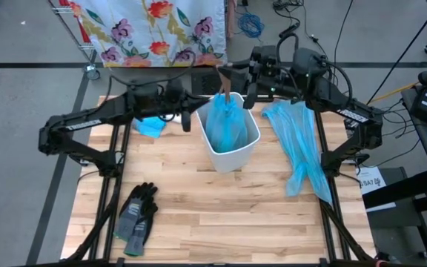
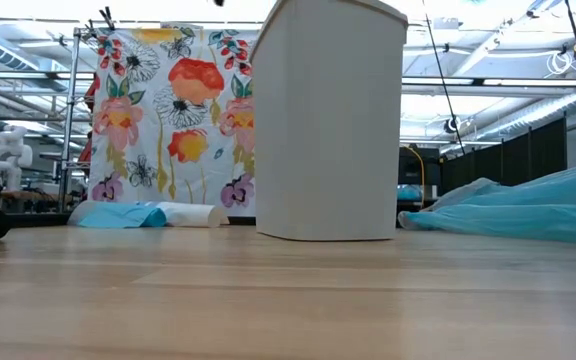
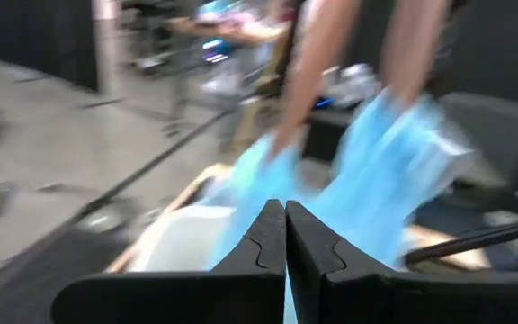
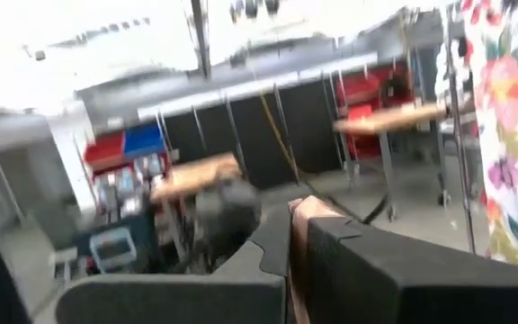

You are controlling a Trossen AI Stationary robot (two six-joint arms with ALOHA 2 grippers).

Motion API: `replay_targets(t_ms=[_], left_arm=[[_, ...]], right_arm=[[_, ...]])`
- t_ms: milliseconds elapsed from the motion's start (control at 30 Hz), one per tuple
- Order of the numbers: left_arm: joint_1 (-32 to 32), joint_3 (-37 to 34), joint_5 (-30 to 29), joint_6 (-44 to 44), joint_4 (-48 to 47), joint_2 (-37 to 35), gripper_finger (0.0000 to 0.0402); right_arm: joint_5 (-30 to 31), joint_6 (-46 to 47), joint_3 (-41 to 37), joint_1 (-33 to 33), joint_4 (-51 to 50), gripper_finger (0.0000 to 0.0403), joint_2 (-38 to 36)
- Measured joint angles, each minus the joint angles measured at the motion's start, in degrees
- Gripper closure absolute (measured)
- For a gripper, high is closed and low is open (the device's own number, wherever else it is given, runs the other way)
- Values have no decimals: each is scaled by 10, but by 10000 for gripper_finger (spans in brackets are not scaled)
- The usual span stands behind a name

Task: Place trash/remove bag and relplace
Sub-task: Remove trash bag from the trash bin

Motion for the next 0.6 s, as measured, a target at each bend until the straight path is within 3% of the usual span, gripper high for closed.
replay_targets(t_ms=[100,333,600], left_arm=[[10,0,-60,14,-63,-24,401],[56,-1,-109,17,-210,-72,401],[107,-68,-113,17,-253,-93,401]], right_arm=[[2,5,0,-10,66,402,4],[2,30,0,-50,169,402,10],[14,28,50,-82,213,403,30]])
